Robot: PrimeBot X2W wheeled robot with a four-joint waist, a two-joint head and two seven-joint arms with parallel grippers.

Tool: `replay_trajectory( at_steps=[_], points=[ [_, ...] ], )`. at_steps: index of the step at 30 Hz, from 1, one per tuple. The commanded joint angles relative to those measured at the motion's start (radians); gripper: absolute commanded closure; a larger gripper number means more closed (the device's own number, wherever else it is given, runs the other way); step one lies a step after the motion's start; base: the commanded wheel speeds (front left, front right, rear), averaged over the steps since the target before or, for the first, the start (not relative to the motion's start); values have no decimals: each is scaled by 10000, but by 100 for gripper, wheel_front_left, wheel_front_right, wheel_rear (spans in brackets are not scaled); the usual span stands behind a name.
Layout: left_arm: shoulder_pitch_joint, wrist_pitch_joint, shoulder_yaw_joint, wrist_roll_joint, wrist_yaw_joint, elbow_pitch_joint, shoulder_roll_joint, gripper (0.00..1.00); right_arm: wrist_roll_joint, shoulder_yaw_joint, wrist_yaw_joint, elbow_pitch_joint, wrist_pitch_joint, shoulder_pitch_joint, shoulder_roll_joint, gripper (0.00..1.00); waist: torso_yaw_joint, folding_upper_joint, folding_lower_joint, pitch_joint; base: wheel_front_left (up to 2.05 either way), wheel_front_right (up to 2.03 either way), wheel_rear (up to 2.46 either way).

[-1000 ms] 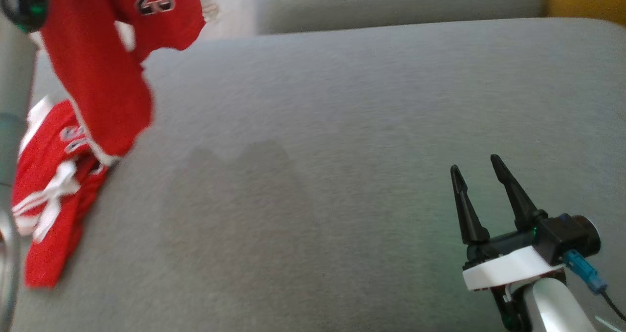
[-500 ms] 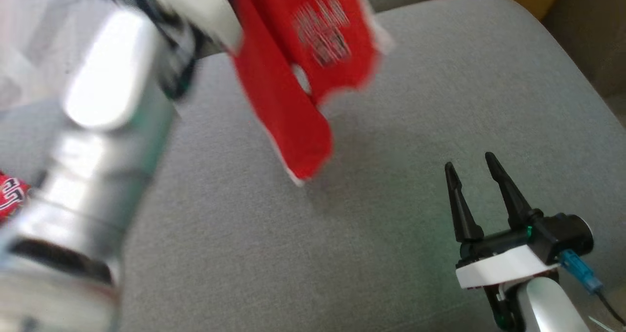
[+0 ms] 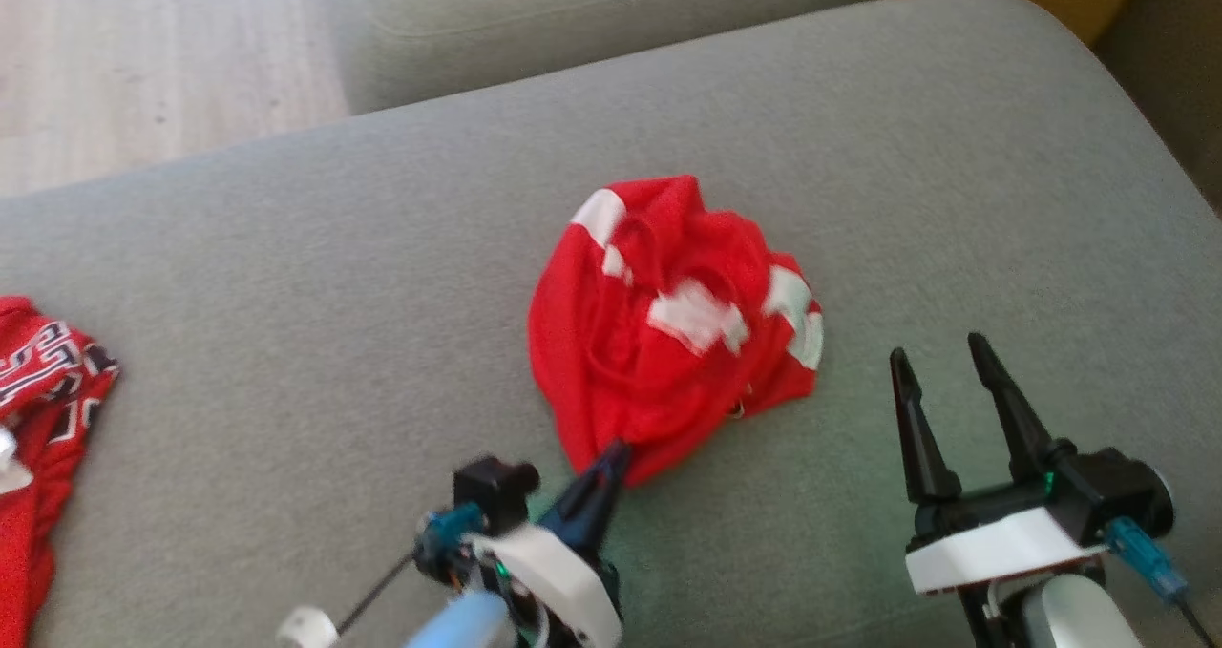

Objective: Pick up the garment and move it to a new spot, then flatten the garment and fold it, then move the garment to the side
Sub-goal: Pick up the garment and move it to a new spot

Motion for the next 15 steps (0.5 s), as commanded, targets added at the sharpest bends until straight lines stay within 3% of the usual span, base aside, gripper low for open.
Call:
replay_trajectory(
  at_steps=[1,4,7,11,15],
  points=[
    [-398,-159,180,-104,24,-446,-53,0,9,181,-7,-252,-23,-170,-25,0,205,0,0,-157,0,0,0],
    [17,-464,31,-87,301,-759,-80,0,27,152,-7,-134,-23,23,-19,0,498,0,0,-468,0,0,0],
    [363,-703,529,144,1038,-1286,-87,0,51,121,-7,-28,-23,204,-27,0,739,0,0,-756,0,0,0],
    [1086,-735,2156,1574,2246,-2969,146,0,144,-25,-7,45,-23,426,7,0,1003,0,0,-1121,0,0,0],
    [2338,-738,3825,3074,2865,-4626,347,0,205,-139,-7,89,-23,624,36,0,1221,0,0,-1387,0,0,0]
  ],
)
